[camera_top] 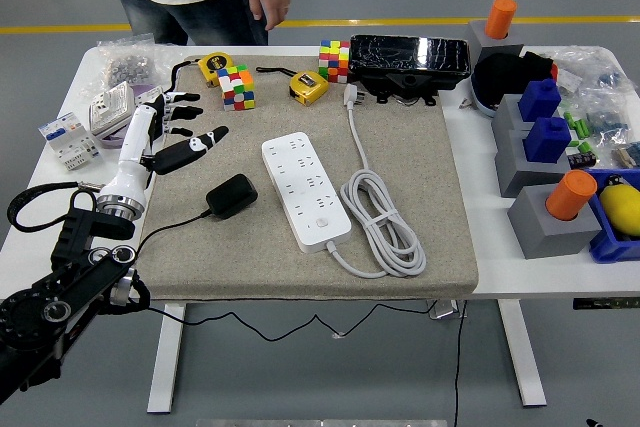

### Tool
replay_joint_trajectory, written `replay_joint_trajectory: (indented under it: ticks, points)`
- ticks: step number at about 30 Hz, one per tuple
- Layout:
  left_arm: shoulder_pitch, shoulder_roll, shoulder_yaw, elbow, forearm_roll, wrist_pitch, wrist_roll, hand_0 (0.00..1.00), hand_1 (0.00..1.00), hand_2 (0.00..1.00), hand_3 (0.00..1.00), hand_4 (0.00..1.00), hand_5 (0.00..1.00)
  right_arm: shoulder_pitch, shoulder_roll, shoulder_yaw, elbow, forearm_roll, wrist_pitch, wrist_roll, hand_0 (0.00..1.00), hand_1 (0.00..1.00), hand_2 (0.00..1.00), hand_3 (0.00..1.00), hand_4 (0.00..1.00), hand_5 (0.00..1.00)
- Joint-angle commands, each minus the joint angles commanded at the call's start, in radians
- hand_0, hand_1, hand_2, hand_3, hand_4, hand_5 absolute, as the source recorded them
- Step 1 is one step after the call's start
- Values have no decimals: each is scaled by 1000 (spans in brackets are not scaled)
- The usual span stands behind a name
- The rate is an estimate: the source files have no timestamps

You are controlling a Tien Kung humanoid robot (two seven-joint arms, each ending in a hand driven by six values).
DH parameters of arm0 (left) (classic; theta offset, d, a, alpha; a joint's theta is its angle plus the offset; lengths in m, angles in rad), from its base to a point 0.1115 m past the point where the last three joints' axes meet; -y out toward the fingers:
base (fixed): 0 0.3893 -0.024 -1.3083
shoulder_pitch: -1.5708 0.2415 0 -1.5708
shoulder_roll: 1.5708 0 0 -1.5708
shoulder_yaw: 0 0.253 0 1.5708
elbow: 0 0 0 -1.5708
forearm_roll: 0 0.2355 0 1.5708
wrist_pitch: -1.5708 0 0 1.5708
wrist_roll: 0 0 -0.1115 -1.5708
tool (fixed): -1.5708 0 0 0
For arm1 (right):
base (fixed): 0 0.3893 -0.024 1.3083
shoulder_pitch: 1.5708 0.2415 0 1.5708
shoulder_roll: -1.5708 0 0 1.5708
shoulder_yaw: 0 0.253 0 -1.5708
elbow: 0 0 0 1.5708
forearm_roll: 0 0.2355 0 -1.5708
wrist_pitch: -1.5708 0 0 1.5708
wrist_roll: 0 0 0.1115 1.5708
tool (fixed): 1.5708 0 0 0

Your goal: Put the plug near the board,insert it into the board,press the button,pull the plug out

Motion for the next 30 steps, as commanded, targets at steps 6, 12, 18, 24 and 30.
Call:
replay_joint_trajectory:
  ticks: [6,12,18,24,30]
  points:
    - [-8,24,-24,-5,7,-9,21,444,603,532,569,789,287,11,0,3,-2,0,-1,0,542,641,657,558,899,419]
    - [1,35,-51,-13,8,-9,20,443,600,532,568,788,292,20,-1,0,-4,4,-1,2,542,643,657,559,899,419]
    - [2,35,-78,-16,14,-19,30,444,599,532,567,787,296,27,-4,-6,-7,5,0,2,542,643,657,559,899,419]
    - [-1,36,-102,-21,23,-29,39,444,596,532,567,785,299,32,-8,-6,-7,4,-1,2,543,643,657,559,899,419]
    - [8,39,-131,-25,29,-34,42,445,594,532,569,787,304,31,-8,-16,-9,5,1,2,543,643,657,559,899,419]
